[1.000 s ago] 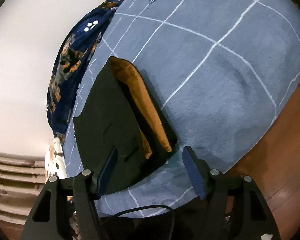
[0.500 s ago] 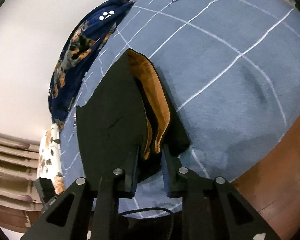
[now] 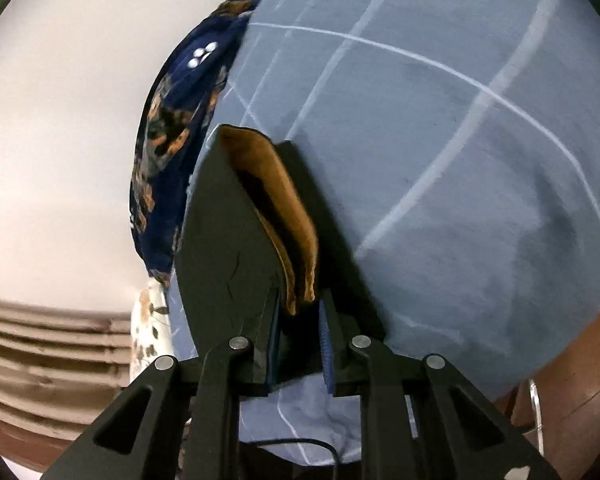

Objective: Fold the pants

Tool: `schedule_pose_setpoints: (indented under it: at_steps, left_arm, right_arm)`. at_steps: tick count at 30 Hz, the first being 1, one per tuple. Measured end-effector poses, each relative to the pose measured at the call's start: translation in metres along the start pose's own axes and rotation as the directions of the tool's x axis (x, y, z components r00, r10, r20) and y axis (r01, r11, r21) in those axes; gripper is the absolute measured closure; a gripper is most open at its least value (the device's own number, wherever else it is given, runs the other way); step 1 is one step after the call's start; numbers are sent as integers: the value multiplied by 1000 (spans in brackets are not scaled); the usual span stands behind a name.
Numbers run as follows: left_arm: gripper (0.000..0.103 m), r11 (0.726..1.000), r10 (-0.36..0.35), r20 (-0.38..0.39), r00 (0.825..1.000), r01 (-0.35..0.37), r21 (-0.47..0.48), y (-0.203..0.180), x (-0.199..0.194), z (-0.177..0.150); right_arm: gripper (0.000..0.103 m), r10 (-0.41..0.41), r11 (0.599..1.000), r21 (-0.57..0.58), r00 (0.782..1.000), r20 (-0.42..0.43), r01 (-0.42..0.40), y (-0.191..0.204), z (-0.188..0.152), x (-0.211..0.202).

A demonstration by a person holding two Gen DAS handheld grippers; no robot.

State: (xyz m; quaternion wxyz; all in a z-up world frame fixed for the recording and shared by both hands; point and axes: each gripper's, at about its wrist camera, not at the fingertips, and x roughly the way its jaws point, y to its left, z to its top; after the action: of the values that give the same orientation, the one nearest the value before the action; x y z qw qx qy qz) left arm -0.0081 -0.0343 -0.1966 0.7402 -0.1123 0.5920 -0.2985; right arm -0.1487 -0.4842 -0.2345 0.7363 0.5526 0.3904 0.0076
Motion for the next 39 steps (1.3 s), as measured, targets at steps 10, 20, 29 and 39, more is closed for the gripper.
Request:
schedule_pose_setpoints:
  at_steps: [10,20,29,39]
  left_arm:
    - [33,999,-21,32,999,19,50,-13,1,8]
    - [33,994,-16,30,999,13,105,-21,12,16]
    - [33,979,38,38,999,-45,197,-40,28,25]
    - [33,929,152,95,984,-175,327,-64,37,24]
  right_arm:
    - [87,-2,1000,-17,1000,1,2,5,-3,-2]
    - [88,-5,1000,16,1000,-18,6,-7,1,4]
    - [88,64,995,82,997,-32,-61,-22,2,8]
    - [88,54,996,70,998,-28,-52,-20,2,8]
